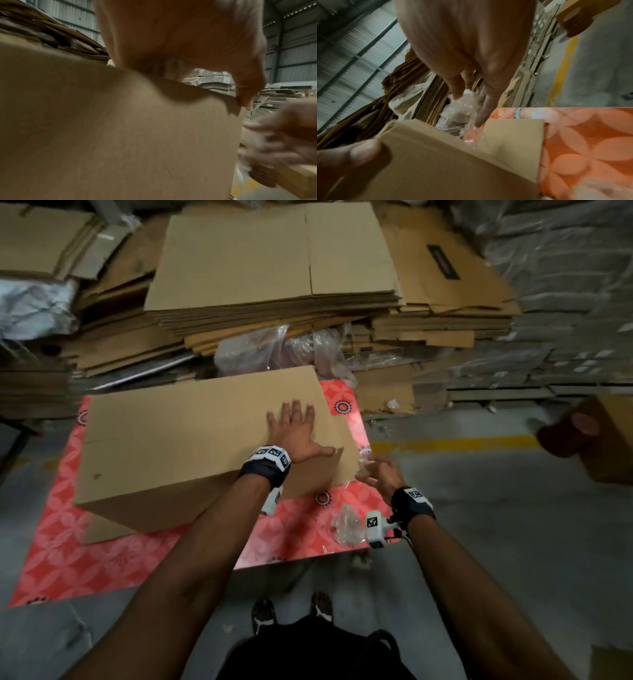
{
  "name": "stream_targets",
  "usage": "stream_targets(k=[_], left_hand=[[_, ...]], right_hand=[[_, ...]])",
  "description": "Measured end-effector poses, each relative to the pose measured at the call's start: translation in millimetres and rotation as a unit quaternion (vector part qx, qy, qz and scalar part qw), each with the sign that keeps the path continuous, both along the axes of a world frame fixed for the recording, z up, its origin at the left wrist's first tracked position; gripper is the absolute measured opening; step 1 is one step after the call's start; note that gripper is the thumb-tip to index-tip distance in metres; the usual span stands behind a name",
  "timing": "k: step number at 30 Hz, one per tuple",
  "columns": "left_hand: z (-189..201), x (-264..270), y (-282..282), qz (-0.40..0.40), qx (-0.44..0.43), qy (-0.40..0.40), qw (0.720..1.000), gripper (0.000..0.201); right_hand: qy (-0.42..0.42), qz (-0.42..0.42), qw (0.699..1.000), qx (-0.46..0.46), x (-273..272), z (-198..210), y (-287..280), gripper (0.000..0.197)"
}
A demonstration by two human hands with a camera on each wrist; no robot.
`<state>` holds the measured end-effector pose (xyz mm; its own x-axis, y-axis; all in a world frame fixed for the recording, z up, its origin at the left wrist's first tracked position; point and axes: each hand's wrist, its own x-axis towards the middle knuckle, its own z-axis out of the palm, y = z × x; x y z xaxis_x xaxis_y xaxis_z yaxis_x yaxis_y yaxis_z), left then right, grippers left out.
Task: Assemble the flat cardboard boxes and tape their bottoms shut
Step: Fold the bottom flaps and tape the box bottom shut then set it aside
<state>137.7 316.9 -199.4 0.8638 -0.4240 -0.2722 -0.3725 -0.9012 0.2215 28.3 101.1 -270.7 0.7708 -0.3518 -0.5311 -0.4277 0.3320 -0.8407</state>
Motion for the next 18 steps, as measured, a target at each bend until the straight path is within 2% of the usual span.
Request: stream_targets(k=[3,6,8,11,14,18], left_hand=[[-3.3,1.4,1.0,-0.005,-0.010,-0.001,1.000,0.134],[-3.7,0.9,1.7,-0.006,-0.013,-0.001,1.000,0.134],[-4.5,1.0,1.9,-0.005,-0.011,-0.006,1.000,0.134],[-4.9,0.2,1.8,-0.003,-0.014,-0.004,1.000,0.134],[-5.0,-0.8,2.8,-0.003,-0.015,-0.008,1.000,0.134],[-3.1,-1.3,3.6,-0.002,-0.015,-0.007,1.000,0.134]], right_hand=[[0.025,0.000,1.000,0.008,-37.1,-12.7,-0.7,0.024],[0.000,0.042,0.994,-0.103,-65.5,-19.4,9.4,0.025],[-0.025,0.112,0.966,-0.231,-78.3,-20.6,19.8,0.031],[-0.058,0.205,0.895,-0.391,-88.0,-24.7,33.3,0.043],[-0.065,0.230,0.833,-0.499,-90.3,-33.8,39.8,0.024],[-0.032,0.241,0.823,-0.513,-89.3,-44.7,45.2,0.020]])
